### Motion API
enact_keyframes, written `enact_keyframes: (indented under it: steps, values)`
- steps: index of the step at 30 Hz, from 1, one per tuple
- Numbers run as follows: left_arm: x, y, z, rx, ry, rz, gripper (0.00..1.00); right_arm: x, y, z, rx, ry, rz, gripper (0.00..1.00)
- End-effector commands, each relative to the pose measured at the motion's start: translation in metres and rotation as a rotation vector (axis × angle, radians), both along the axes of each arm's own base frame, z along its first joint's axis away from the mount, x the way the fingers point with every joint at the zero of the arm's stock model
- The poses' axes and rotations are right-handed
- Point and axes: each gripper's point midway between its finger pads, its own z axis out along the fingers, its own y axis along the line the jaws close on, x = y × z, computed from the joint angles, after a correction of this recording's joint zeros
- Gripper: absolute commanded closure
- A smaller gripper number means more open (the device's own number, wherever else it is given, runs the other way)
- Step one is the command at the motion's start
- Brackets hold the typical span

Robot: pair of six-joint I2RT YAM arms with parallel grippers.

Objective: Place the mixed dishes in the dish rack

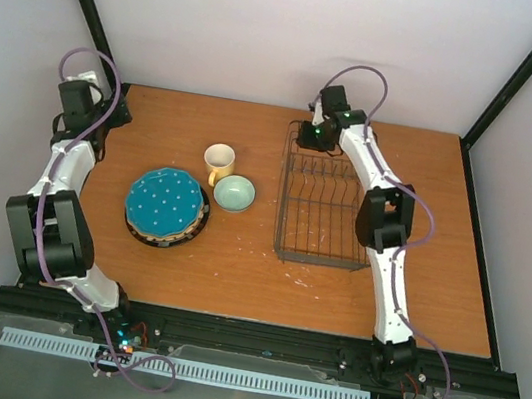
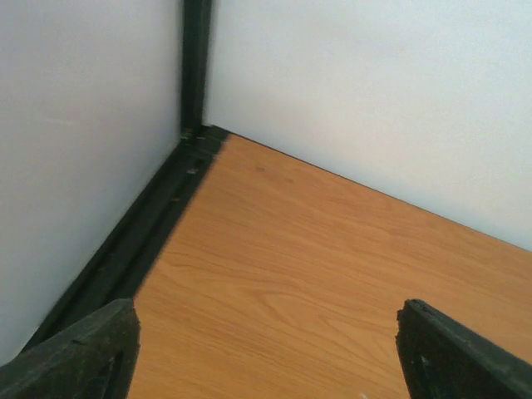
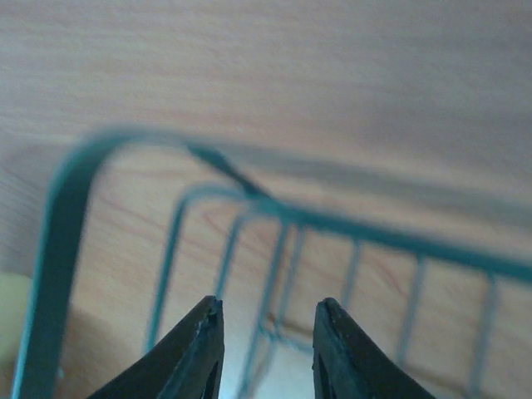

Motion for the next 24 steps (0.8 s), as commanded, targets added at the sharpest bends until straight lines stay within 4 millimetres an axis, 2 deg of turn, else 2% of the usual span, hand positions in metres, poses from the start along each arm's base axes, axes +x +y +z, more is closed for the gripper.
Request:
enact_keyframes:
  steps: [1,4,7,10,13,16,18,24]
  values:
    - [-0.002,-0.065,0.025,-0.077,-0.036,-0.361,0.28,-0.021,-0.043,0.075,-0.134,-0.123,-0.093,0.68]
    - [-0.009,-0.106,0.016,-0.131,0.03,-0.559,0.4,-0.039,-0.07,0.104,-0.202,-0.19,-0.164,0.64]
    - [-0.008,-0.149,-0.006,-0.088,0.163,-0.68,0.42,-0.057,-0.082,0.126,-0.212,-0.226,-0.181,0.64]
    - [-0.005,-0.185,-0.03,-0.063,0.279,-0.758,0.45,-0.073,-0.084,0.129,-0.212,-0.202,-0.169,0.84]
    - [0.002,-0.208,-0.039,-0.083,0.323,-0.809,0.49,-0.085,-0.086,0.126,-0.207,-0.176,-0.159,0.85]
    - [0.009,-0.231,-0.059,-0.1,0.42,-0.872,0.55,-0.095,-0.085,0.125,-0.188,-0.162,-0.151,0.83]
    - [0.011,-0.24,-0.072,-0.098,0.484,-0.883,0.59,-0.1,-0.086,0.128,-0.18,-0.162,-0.152,0.83]
    - [0.011,-0.257,-0.083,-0.116,0.554,-0.907,0.58,-0.109,-0.09,0.137,-0.183,-0.177,-0.146,0.84]
